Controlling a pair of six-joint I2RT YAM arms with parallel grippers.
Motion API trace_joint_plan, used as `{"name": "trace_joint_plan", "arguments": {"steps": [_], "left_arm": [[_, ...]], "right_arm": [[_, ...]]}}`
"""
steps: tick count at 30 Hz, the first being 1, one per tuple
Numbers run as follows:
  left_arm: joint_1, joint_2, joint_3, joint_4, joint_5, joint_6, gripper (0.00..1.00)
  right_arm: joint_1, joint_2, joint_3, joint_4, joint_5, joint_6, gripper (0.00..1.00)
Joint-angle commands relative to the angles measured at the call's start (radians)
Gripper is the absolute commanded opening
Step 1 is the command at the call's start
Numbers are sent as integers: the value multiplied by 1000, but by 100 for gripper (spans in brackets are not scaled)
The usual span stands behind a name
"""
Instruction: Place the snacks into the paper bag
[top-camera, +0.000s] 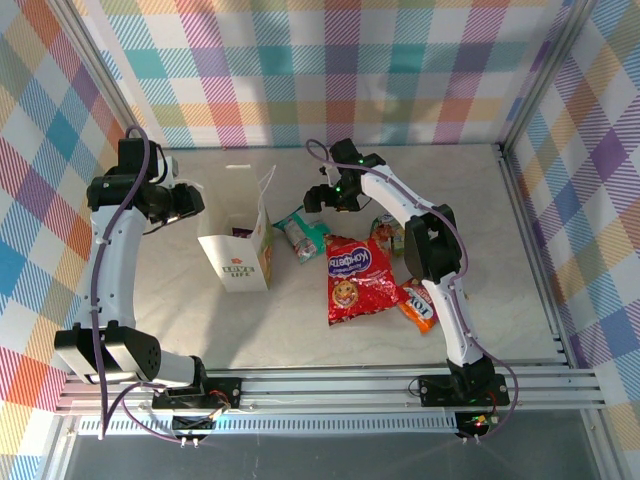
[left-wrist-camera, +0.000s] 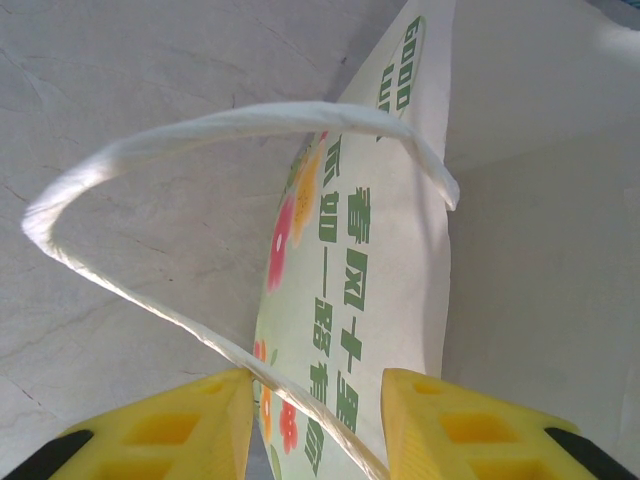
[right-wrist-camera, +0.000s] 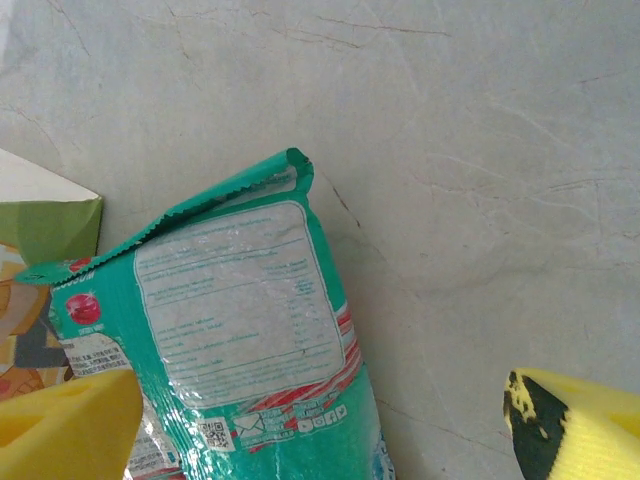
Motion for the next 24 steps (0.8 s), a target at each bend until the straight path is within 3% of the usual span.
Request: {"name": "trace_joint_plan", "arguments": {"steps": [1, 13, 24], "left_arm": [[-11, -14, -4, -1, -6, 13, 39], [-11, -23, -13, 0, -10, 14, 40], [-11, -20, -28, 12, -1, 17, 42]], "right_arm": [[4, 13, 12, -35, 14, -23, 93], [16, 40, 33, -75, 65, -64, 94], [60, 61, 28, -95, 31, -122, 94]]}}
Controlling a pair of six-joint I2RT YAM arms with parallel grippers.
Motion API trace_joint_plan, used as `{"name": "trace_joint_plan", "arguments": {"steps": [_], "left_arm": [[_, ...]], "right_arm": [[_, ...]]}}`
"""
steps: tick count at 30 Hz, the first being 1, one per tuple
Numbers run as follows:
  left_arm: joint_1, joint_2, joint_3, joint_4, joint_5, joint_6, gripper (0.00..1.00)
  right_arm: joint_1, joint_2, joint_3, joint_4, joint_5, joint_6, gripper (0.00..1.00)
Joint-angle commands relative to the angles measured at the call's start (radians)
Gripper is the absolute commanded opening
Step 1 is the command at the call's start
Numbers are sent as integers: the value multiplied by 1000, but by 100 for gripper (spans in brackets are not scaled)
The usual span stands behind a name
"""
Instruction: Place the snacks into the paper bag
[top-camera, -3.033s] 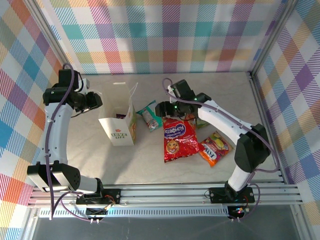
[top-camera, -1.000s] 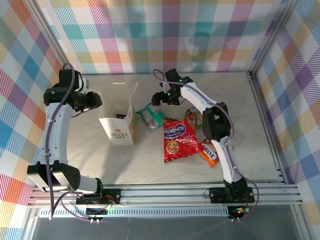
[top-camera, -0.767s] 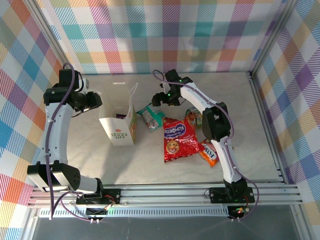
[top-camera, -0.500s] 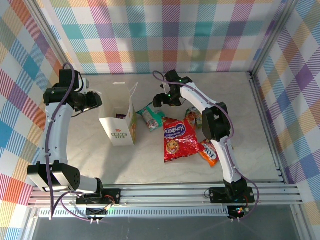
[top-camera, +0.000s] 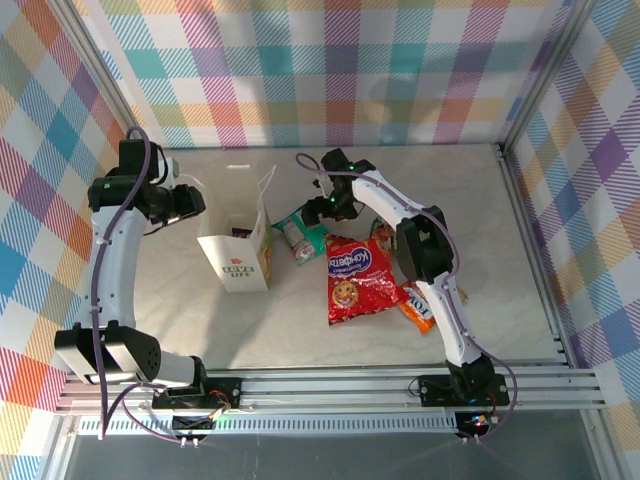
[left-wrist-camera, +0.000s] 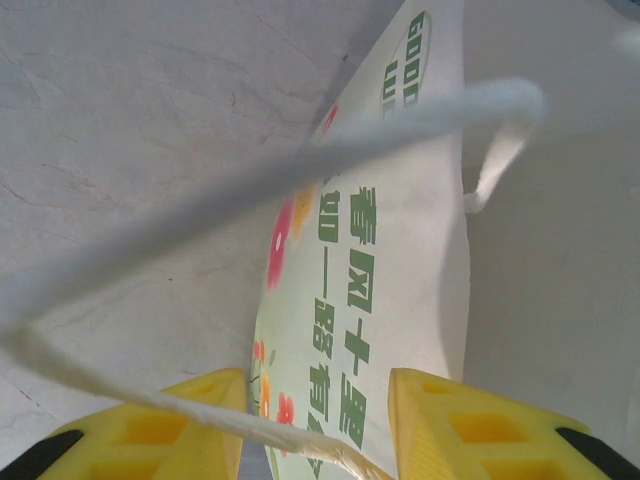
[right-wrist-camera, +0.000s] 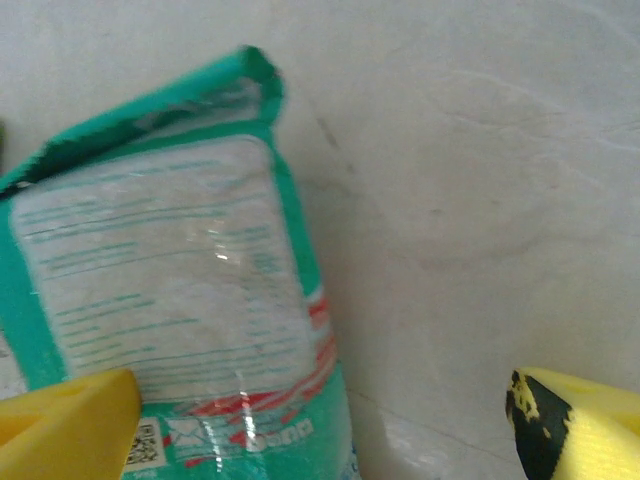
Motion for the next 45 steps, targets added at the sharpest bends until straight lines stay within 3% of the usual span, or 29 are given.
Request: {"name": "trace_joint_plan", "arguments": {"steps": [1, 12, 21, 28, 32, 45], "left_arm": [[-11, -20, -16, 5, 0, 17, 42], [-11, -32, -23, 6, 0, 17, 42], [-12, -25, -21, 7, 2, 13, 42], [-11, -29, -24, 3, 2, 10, 42], [-11, -28, -23, -1, -3, 10, 42], [-11, -31, -26, -2, -6, 9, 42]], "right_arm": [[17, 11, 5, -27, -22, -36, 94], [32, 7, -32, -29, -97, -53, 93], [38, 33, -60, -49, 0, -5, 85], [39, -6, -112, -20, 27, 22, 62], [38, -34, -130, -17, 48, 27, 42], [38, -106, -135, -15, 80, 29, 13]]}}
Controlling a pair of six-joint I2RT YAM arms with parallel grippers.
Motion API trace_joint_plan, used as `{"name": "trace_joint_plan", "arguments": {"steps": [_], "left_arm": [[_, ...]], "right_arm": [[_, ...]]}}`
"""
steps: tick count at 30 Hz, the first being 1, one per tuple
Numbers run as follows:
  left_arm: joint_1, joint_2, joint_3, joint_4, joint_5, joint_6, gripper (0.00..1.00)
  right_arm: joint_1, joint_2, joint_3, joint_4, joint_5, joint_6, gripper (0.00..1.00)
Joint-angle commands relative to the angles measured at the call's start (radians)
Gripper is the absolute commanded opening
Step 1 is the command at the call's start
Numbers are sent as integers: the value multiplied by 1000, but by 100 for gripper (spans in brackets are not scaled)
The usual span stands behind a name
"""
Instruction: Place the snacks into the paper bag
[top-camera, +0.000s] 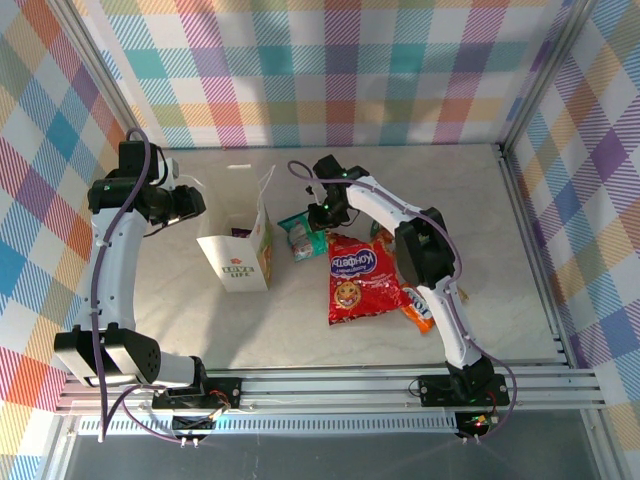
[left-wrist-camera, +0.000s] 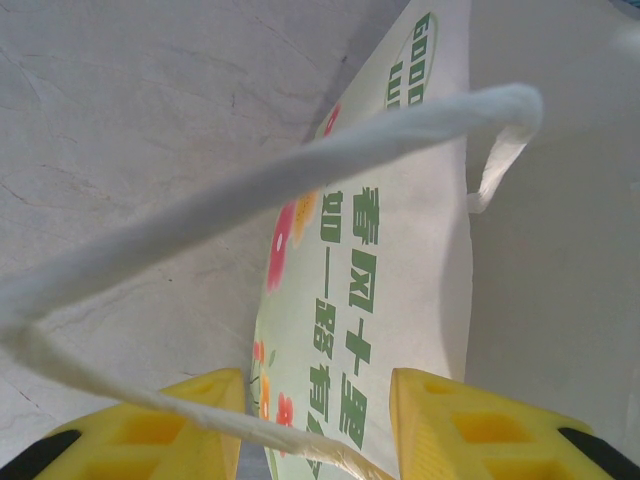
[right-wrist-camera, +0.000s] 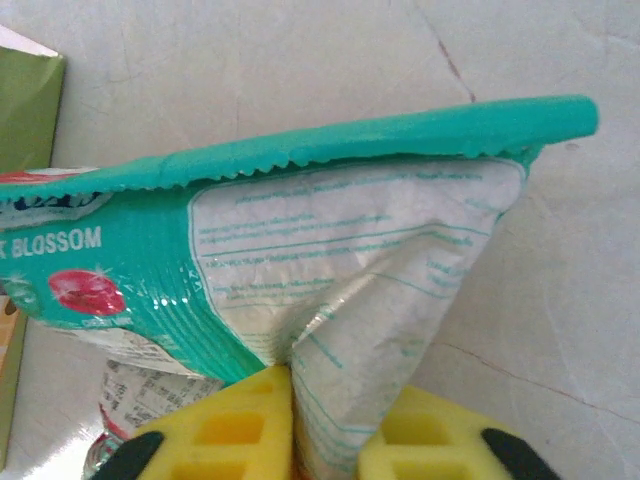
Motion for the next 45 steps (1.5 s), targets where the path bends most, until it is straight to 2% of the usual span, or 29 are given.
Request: {"name": "trace_joint_plan", "arguments": {"steps": [1, 4, 9, 20, 38, 45], "left_arm": [[-11, -20, -11, -12, -5, 8, 42], [-11, -24, -16, -10, -6, 9, 42], [-11, -20, -8, -15, -7, 6, 42], [-11, -43, 3, -32, -18, 5, 42], [-11, -58, 13, -41, -8, 13, 43], [-11, -76, 15, -40, -8, 16, 43]], "right_arm": [[0, -29, -18, -64, 61, -4, 12], [1, -38, -19, -65, 69, -6, 6], [1, -74, -14, -62, 87, -10, 0], [0, -162, -22, -45, 87, -15, 0], [1, -282, -54, -36, 207, -29, 0], [-1, -305, 13, -70, 245, 5, 0]]}}
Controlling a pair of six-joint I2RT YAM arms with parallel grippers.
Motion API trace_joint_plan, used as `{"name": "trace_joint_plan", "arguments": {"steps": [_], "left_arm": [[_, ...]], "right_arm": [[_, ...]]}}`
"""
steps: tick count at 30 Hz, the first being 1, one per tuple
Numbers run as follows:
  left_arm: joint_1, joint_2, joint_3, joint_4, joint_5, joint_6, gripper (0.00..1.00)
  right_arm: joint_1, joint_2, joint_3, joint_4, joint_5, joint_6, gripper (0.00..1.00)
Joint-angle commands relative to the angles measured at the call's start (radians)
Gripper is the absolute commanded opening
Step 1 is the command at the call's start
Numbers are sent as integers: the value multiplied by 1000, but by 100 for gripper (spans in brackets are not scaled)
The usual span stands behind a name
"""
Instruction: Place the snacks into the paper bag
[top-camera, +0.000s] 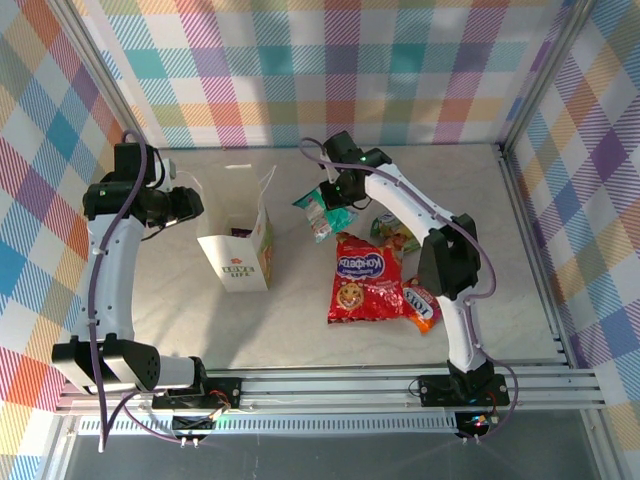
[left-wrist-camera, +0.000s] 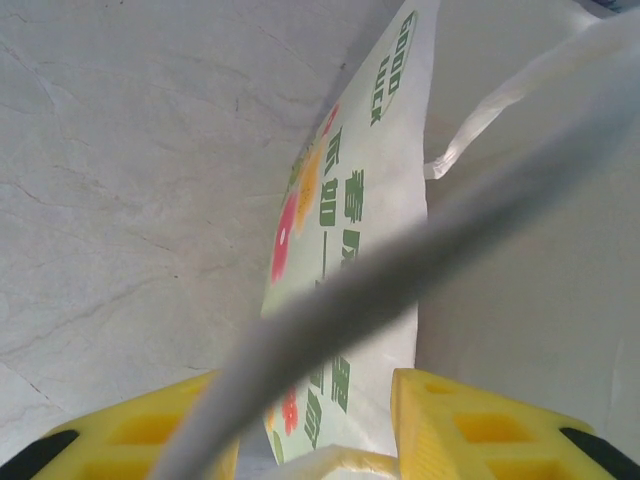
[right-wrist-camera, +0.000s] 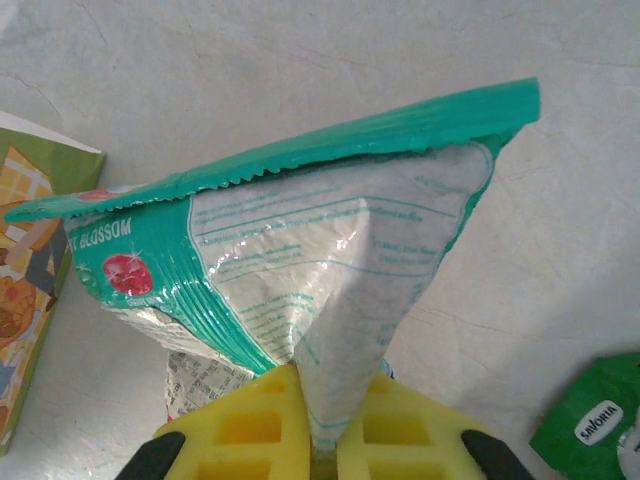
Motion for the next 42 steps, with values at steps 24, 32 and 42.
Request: {"name": "trace_joint_plan", "arguments": {"steps": [24, 32, 42], "left_arm": [[-51, 46, 74, -44, -43, 10, 43], [-63, 40, 74, -38, -49, 9, 43], [-77, 33, 72, -38, -66, 8, 43]], "right_arm": [[6, -362, -119, -20, 39, 65, 0], [6, -441, -177, -14, 87, 88, 0], [16, -529, -202, -24, 123, 148, 0]]}}
